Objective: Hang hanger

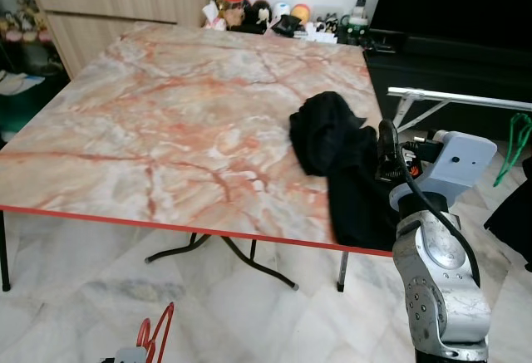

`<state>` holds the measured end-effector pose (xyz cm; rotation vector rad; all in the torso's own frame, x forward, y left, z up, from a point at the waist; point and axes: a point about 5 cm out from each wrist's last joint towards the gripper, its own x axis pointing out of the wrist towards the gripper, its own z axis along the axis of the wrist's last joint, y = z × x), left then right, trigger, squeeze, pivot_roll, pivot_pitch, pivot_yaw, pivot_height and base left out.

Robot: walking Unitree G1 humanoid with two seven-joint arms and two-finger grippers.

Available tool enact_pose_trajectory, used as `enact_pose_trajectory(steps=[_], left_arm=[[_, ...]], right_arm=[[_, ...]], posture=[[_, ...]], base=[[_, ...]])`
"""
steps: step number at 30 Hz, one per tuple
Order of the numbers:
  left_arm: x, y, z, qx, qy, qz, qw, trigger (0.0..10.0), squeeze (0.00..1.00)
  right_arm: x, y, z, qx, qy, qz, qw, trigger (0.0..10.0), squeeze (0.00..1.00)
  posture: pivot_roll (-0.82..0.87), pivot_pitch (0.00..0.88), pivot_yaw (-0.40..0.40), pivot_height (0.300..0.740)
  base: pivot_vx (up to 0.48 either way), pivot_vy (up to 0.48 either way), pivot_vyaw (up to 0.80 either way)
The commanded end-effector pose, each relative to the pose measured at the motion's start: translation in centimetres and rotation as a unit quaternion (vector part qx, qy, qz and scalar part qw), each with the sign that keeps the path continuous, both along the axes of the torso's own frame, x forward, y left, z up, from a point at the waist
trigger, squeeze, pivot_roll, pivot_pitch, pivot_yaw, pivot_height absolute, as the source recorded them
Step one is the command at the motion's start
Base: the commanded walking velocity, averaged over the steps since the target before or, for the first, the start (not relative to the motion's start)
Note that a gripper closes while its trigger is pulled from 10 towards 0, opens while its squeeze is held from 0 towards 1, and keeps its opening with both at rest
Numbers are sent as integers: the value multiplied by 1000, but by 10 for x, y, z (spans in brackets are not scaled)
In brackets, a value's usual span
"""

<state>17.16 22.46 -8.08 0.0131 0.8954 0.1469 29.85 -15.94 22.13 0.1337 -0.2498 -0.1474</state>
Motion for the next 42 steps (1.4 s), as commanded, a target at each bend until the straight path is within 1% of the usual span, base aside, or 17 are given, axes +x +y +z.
enact_pose_trajectory(steps=[1, 4, 11, 14, 18, 21, 28, 32, 35, 37, 38, 40, 41, 42], left_arm=[[-7, -1, -3, 2, 10, -6, 1000, 10000, 0], [-8, -1, -3, 3, 8, -7, 1000, 10000, 0], [-8, 0, -3, 5, 4, -13, 1000, 10000, 0], [-8, -1, -3, 6, 3, -15, 1000, 10000, 0], [-6, -1, -2, 5, -2, -13, 1000, 10000, 0], [-4, -1, -1, 5, -5, -13, 1000, 10000, 0], [-4, -1, -1, 5, -6, -16, 1000, 10000, 0], [-5, -2, -1, 4, -5, -19, 1000, 10000, 0], [-6, -2, -2, 4, -3, -19, 1000, 10000, 0], [-6, -2, -2, 4, -3, -19, 1000, 10000, 0], [-7, -1, -2, 5, -3, -17, 1000, 10000, 0], [-8, -1, -3, 5, -2, -16, 1000, 10000, 0], [-8, -2, -3, 5, -1, -16, 1000, 10000, 0], [-8, -1, -3, 7, -2, -17, 1000, 10000, 0]], right_arm=[[0, -4, -3, 4, 6, -13, 1000, 10000, 0], [0, -3, -5, 11, 8, -13, 1000, 10000, 0], [-2, 2, -7, 12, 7, -12, 1000, 10000, 0], [-2, -1, -10, 9, 12, -18, 1000, 10000, 0], [1, -5, -17, 34, 26, -32, 999, 10000, 0], [2, -7, -18, 46, 27, -35, 998, 10000, 0], [-1, -14, -24, 47, 36, -51, 997, 10000, 0], [-3, -28, -35, 49, 53, -76, 995, 10000, 0], [-3, -35, -44, 69, 71, -85, 992, 10000, 0], [-2, -36, -46, 69, 77, -87, 991, 10000, 0], [-1, -39, -51, 51, 91, -89, 990, 10000, 0], [-1, -41, -61, 47, 108, -86, 989, 10000, 0], [0, -41, -65, 47, 116, -83, 989, 10000, 0], [-1, -44, -72, 60, 129, -86, 986, 10000, 0]], posture=[[-3, 112, -74, 740], [6, 121, -69, 740], [11, 125, -55, 740], [15, 118, -52, 740], [25, 102, -49, 740], [26, 100, -48, 740], [25, 90, -45, 740], [22, 91, -45, 740], [21, 95, -46, 740], [23, 105, -49, 740], [21, 112, -50, 740], [22, 114, -51, 740], [22, 114, -51, 740], [21, 118, -51, 740]], base=[[0, -480, 0], [0, -480, 0], [0, -480, 0], [0, -480, 0], [0, -480, 0], [0, -480, 0], [0, -480, 0], [0, -480, 0], [0, -480, 0], [0, -437, 0], [0, -368, 0], [0, -366, 0], [0, -364, 0], [0, -330, 0]])
